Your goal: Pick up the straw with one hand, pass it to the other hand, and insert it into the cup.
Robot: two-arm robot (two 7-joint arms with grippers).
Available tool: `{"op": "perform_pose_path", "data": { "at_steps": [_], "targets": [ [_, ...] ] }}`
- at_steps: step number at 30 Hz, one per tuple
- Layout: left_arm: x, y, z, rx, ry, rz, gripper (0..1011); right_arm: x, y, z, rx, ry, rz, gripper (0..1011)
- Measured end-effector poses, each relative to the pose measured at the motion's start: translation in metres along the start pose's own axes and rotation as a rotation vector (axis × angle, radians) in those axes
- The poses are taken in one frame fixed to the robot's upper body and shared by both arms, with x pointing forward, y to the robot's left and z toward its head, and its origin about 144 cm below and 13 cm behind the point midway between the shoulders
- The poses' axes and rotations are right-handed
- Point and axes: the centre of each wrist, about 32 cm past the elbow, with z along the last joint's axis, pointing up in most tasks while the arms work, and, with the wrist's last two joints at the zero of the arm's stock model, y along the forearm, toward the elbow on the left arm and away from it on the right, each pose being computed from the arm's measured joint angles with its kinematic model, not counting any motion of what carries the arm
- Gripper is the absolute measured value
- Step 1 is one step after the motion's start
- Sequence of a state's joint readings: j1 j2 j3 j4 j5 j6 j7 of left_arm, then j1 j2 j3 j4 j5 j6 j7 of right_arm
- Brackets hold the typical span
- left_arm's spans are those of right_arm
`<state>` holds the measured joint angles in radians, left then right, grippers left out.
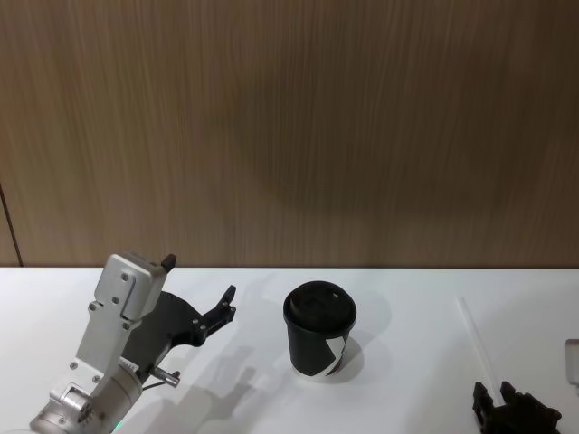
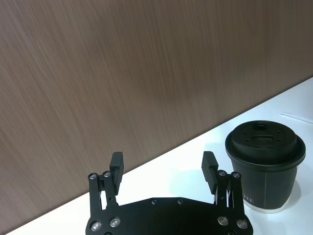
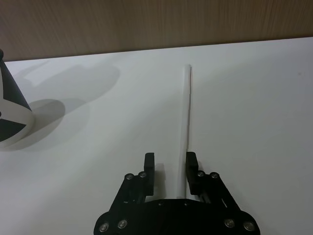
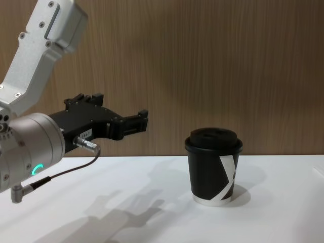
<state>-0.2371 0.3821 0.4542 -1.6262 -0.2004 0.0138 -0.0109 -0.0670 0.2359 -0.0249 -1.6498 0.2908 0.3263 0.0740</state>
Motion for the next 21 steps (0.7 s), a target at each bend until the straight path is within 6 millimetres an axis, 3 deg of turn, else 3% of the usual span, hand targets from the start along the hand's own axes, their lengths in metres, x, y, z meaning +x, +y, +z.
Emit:
{"op": "perform_pose_path", "data": {
  "at_steps": [13,21],
  "targets": [
    [0.0,0.0,0.0,0.0,0.0,0.0,1003,-0.0011,0.0005,-0.0002,-0.003,0.009,0.001,34],
    [0.0,0.0,0.0,0.0,0.0,0.0,1003,-0.0012,0.0007,0.0,-0.003,0.011,0.001,2]
  ]
}}
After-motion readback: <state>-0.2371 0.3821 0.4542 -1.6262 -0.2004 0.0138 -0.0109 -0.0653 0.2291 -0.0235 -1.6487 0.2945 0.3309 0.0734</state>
